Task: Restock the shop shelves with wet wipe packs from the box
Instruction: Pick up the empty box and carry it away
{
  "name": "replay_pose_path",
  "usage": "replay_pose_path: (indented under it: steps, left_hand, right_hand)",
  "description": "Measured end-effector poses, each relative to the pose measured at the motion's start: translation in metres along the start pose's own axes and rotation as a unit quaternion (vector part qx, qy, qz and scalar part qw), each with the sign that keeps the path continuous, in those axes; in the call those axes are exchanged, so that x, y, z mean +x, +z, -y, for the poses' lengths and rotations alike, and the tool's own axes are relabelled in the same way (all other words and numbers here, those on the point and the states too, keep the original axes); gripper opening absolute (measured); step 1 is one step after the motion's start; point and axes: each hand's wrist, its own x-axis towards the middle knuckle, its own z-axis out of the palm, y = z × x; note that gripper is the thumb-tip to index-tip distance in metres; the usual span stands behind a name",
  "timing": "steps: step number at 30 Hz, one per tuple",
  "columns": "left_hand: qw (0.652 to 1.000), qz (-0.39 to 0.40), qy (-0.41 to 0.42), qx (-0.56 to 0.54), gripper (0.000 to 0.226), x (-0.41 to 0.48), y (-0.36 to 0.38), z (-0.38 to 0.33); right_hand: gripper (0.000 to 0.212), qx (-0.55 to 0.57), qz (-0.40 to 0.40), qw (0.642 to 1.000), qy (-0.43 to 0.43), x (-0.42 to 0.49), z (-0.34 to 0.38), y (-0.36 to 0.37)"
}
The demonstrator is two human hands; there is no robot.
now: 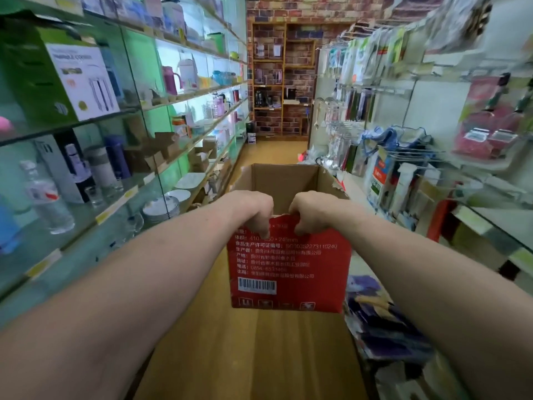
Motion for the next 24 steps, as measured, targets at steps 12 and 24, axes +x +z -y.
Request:
replay_pose_path:
  steps: [12,24]
  left_hand:
    - [0.999,-0.031,-0.038,0.022,0.023,0.246,-0.093,0.087]
    - [0.998,-0.024,-0.014,0.057,0.02,0.507,-0.182,0.193]
  right_hand:
    - [0.022,0.001,-0.011,0.999,-0.042,0.275,-0.087,-0.047]
    - [0.019,0.027,-0.012,0.999,-0.02,0.551,-0.156,-0.086]
